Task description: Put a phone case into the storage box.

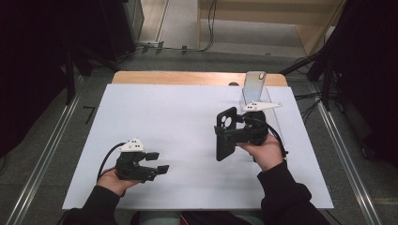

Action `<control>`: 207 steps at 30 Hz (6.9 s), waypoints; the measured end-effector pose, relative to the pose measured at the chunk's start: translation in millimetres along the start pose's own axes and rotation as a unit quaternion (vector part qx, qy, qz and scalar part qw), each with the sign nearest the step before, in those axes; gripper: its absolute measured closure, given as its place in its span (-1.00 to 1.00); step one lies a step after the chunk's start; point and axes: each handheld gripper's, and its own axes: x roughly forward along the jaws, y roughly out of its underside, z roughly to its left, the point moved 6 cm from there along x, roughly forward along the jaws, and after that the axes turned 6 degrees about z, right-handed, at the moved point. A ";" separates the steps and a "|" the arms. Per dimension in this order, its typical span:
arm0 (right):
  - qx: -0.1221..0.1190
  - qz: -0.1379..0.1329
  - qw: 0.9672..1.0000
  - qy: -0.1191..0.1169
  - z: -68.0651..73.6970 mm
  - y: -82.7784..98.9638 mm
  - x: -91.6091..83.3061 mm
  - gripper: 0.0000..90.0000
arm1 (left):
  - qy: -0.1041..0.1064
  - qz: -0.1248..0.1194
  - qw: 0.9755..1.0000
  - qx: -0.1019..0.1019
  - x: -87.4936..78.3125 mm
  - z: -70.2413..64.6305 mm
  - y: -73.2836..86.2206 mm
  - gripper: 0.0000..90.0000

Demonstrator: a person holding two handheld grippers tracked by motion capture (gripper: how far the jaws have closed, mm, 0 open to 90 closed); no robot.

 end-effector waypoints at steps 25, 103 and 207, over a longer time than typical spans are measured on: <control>0.055 -0.058 0.992 0.097 -66.0 -24.7 -51.2 -0.73 | -0.005 -0.004 1.000 -0.031 -11.8 2.3 11.6 -0.30; 0.096 -0.028 0.965 0.241 -210.4 -52.7 46.9 -1.00 | -0.001 -0.022 0.999 -0.034 -9.5 -1.5 5.6 -0.30; -0.039 0.106 0.993 -0.043 -18.6 107.2 -24.1 -0.52 | 0.050 -0.002 0.999 -0.014 -11.1 -2.1 8.1 -0.33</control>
